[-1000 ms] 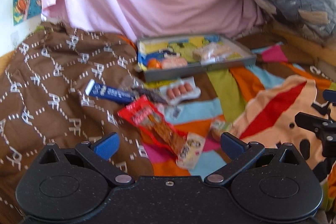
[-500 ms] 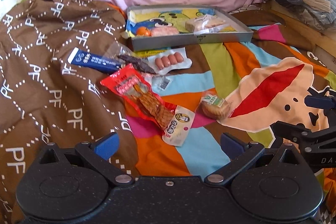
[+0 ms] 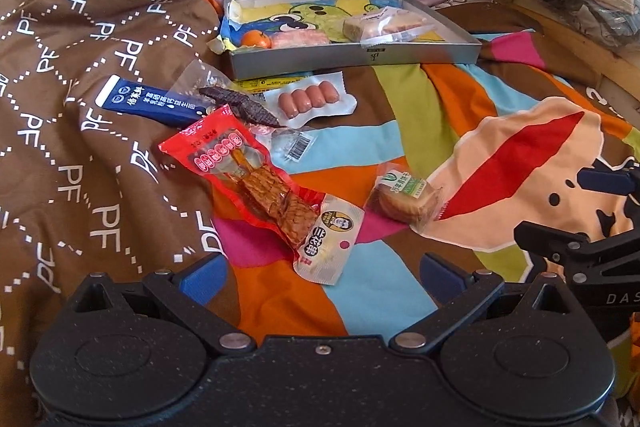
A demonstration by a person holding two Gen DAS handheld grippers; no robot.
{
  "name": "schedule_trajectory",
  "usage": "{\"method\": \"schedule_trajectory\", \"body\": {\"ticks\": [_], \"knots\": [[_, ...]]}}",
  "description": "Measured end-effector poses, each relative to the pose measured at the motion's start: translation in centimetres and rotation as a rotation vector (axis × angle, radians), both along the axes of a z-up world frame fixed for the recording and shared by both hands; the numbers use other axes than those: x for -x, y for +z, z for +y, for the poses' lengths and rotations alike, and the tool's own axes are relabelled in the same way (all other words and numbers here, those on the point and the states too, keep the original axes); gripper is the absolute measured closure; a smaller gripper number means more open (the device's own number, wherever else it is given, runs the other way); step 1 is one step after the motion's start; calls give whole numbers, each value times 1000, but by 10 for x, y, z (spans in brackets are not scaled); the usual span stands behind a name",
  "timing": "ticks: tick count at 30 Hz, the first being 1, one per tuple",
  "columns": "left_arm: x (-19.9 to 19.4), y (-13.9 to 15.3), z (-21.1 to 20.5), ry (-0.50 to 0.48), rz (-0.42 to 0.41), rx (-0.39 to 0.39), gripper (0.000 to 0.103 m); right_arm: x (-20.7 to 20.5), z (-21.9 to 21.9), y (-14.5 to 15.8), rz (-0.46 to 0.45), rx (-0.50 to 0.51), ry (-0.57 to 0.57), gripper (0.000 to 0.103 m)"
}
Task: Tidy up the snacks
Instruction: 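Withdraw both grippers from the tray back over the remaining snacks, then grasp the red spicy-strip bag with the left gripper while the right gripper grasps the WUTANG biscuit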
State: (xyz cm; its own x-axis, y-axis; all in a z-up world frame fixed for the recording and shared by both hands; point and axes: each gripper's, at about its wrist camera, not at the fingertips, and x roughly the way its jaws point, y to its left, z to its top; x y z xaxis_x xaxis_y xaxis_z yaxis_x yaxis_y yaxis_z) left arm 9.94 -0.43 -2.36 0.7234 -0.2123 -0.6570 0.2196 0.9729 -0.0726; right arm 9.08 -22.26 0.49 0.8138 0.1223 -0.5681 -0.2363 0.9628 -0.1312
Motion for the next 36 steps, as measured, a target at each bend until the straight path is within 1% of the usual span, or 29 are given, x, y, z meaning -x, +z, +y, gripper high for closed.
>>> {"method": "schedule_trajectory", "body": {"ticks": [3,5,8,12,18,21,23,26,28,32,35,36], "knots": [[-9,-4,2,6,4,9,1,-6,0,-3,7,18,8,0],[-15,-7,4,26,-1,19,2,-11,1,-5,14,25,15,0],[-25,-10,7,76,-5,54,3,-18,5,-7,20,28,33,0],[-39,-12,10,101,-3,104,3,-26,13,-12,28,28,62,0],[-56,-20,18,136,26,185,3,-35,30,-25,26,97,122,0],[-66,-25,22,160,40,211,3,-40,34,-29,29,102,142,0],[-71,-29,24,173,42,226,3,-46,37,-30,36,94,155,3],[-79,-34,29,191,48,244,5,-61,39,-33,71,86,171,6],[-82,-36,31,205,54,264,8,-70,42,-36,99,80,190,7],[-83,-36,33,220,55,272,10,-87,47,-44,167,73,236,10],[-83,-36,34,222,58,280,12,-92,53,-48,173,86,260,12],[-83,-36,35,224,58,284,13,-94,55,-49,171,88,268,12]]}}
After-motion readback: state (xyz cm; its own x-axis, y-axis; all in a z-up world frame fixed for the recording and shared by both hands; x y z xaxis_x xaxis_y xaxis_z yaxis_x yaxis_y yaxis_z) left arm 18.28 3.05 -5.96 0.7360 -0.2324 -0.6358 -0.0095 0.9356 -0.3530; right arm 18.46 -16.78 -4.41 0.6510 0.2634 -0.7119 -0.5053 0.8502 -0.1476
